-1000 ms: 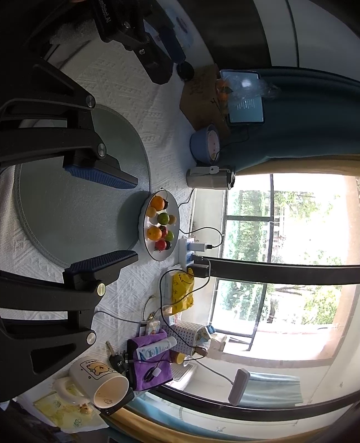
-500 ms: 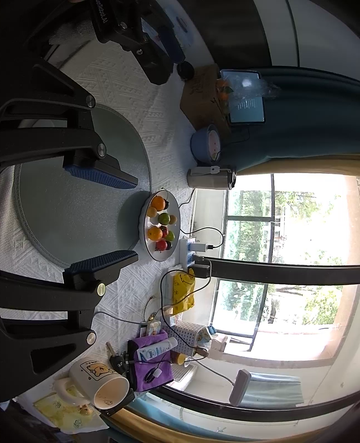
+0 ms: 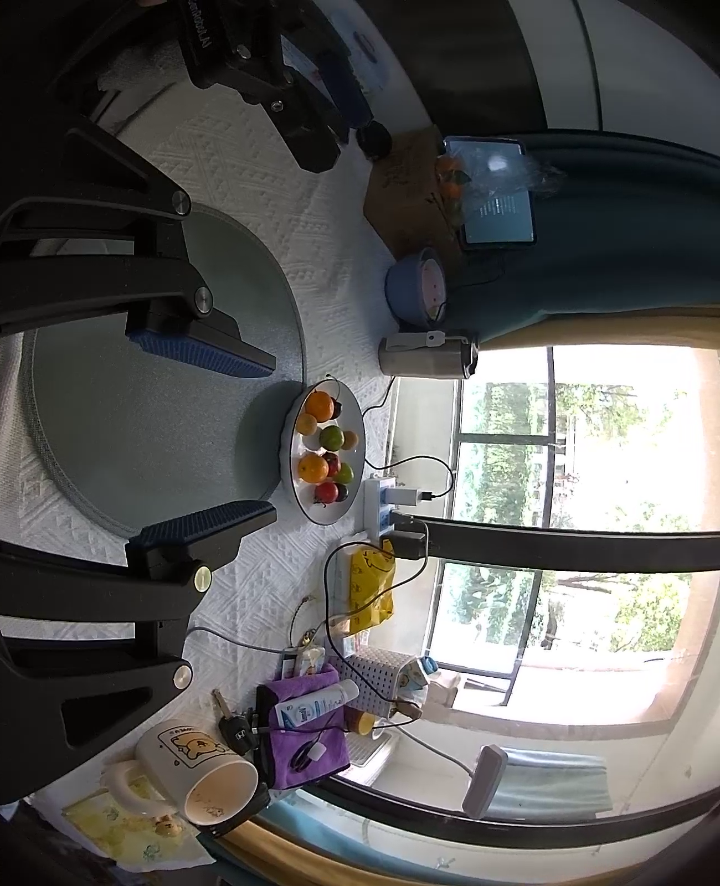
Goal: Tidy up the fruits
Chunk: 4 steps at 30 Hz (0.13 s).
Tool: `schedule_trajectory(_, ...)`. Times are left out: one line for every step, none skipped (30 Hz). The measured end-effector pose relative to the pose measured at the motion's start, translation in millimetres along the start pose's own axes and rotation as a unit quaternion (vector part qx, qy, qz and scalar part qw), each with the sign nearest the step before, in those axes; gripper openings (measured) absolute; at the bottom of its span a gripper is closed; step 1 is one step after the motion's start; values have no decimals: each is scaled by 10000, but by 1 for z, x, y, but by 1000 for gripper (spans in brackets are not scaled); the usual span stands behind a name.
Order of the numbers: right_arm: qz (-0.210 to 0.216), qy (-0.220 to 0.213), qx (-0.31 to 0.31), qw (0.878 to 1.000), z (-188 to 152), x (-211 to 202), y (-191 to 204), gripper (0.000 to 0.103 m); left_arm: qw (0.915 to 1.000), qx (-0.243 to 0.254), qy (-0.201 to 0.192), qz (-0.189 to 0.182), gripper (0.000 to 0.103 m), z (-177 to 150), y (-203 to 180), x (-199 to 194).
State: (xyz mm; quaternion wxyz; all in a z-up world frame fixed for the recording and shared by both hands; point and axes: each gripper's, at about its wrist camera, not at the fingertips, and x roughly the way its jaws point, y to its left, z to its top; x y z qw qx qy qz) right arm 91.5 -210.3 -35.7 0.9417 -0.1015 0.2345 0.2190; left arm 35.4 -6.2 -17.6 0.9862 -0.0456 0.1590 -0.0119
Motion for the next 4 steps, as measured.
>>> schedule_trajectory(3,7,4,10000,0,1,0,49,10000,7,1,-16,91,1,0,1)
schedule_trajectory(6,19,9,10000,1,3,-1,49,10000,24,-4,-8,91,1,0,2)
schedule_trajectory(12,32,12,10000,1,4,-1,49,10000,36,-2,-10,91,1,0,4)
schedule_trajectory(15,43,16,10000,2,6,-1,49,10000,45,9,-16,91,2,-1,6)
